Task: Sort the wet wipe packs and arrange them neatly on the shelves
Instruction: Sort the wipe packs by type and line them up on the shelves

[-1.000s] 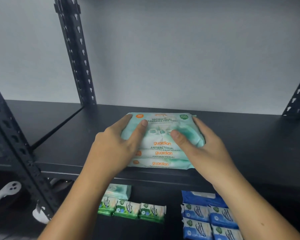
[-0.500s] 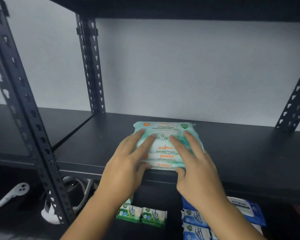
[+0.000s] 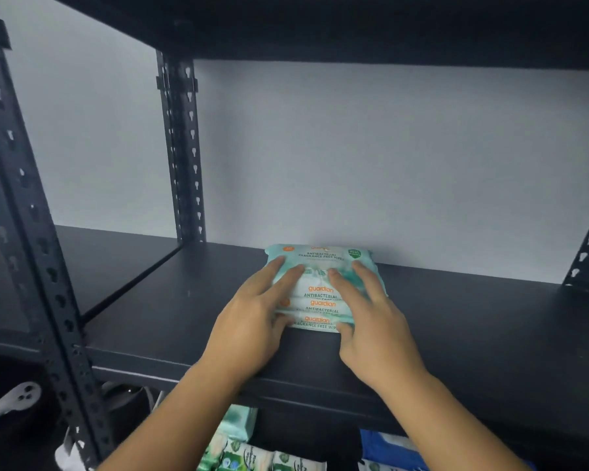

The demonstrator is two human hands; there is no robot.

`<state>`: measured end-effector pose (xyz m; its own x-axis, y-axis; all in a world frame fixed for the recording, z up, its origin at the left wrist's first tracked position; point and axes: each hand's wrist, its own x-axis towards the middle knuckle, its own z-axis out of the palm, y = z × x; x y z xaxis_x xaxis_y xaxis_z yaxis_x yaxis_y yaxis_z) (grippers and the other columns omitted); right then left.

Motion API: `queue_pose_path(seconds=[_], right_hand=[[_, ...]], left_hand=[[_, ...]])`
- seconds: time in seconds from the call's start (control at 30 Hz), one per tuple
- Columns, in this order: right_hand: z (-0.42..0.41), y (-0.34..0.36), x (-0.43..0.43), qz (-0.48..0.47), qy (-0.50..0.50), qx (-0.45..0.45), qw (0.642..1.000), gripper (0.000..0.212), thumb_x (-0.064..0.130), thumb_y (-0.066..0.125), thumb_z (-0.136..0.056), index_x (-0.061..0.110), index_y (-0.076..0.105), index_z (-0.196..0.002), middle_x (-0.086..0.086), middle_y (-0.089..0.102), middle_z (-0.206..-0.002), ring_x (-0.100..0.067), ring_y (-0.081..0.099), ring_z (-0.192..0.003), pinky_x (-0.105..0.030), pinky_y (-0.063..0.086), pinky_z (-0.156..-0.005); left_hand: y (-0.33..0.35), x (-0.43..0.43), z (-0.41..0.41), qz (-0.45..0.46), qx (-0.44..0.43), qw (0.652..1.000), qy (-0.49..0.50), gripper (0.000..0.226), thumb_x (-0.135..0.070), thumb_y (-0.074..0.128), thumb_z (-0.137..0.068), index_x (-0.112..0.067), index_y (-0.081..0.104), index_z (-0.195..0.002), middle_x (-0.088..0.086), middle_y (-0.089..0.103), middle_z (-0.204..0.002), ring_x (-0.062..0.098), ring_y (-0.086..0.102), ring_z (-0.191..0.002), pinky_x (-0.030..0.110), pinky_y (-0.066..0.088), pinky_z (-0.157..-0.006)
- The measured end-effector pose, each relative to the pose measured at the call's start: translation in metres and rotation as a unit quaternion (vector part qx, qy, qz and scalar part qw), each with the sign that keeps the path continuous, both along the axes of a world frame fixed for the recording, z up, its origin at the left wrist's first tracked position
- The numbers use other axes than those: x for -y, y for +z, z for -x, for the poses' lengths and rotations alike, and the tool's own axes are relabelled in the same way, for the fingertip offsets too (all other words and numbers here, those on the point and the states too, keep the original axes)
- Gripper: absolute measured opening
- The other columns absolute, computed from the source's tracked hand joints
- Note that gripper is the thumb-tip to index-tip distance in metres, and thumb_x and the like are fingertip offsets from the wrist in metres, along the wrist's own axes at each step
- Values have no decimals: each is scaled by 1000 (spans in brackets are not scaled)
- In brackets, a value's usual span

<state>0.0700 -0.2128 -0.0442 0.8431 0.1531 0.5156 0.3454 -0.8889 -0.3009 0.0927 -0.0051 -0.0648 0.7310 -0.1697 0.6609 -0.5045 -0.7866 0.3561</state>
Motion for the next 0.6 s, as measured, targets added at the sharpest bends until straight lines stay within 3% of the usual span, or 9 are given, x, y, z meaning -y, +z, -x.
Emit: queue_pose_path(seconds=[0.2, 0.33, 0.43, 0.6], right_hand=[[-65, 1, -3, 8, -18, -6, 1000, 88, 11, 69, -84, 42, 24, -154, 7, 5, -165, -29, 49, -126, -37, 51, -99], [-102, 3, 0, 18, -22, -7, 1000, 88, 10, 69, -84, 42, 24, -153, 7, 5, -164, -28, 52, -123, -36, 51, -96], [-125, 4, 1, 19, -30, -15, 999, 88, 11, 70, -84, 42, 24, -153, 7, 5, -164, -29, 51, -124, -38, 52, -95], [-151, 3, -4, 0, -33, -13, 999, 92, 8, 70, -82, 40, 25, -154, 7, 5, -165, -29, 47, -129, -39, 51, -98]], left_hand=[[7, 3, -69, -12, -24, 1000, -3, 82, -12, 72, -83, -43, 37, -150, -16, 26, -163, 10, 58, -115, 36, 55, -93], [11, 6, -107, -32, -32, 999, -2, 80, -13, 68, -83, -42, 34, -149, -18, 26, -161, 5, 57, -100, 37, 57, -86], [16, 8, -130, -51, -39, 998, 7, 78, -17, 67, -84, -44, 32, -148, -21, 24, -160, 2, 56, -100, 37, 58, -84], [16, 8, -157, -77, -20, 997, 14, 76, -23, 61, -83, -45, 29, -148, -19, 24, -160, 15, 56, -119, 38, 58, -73]])
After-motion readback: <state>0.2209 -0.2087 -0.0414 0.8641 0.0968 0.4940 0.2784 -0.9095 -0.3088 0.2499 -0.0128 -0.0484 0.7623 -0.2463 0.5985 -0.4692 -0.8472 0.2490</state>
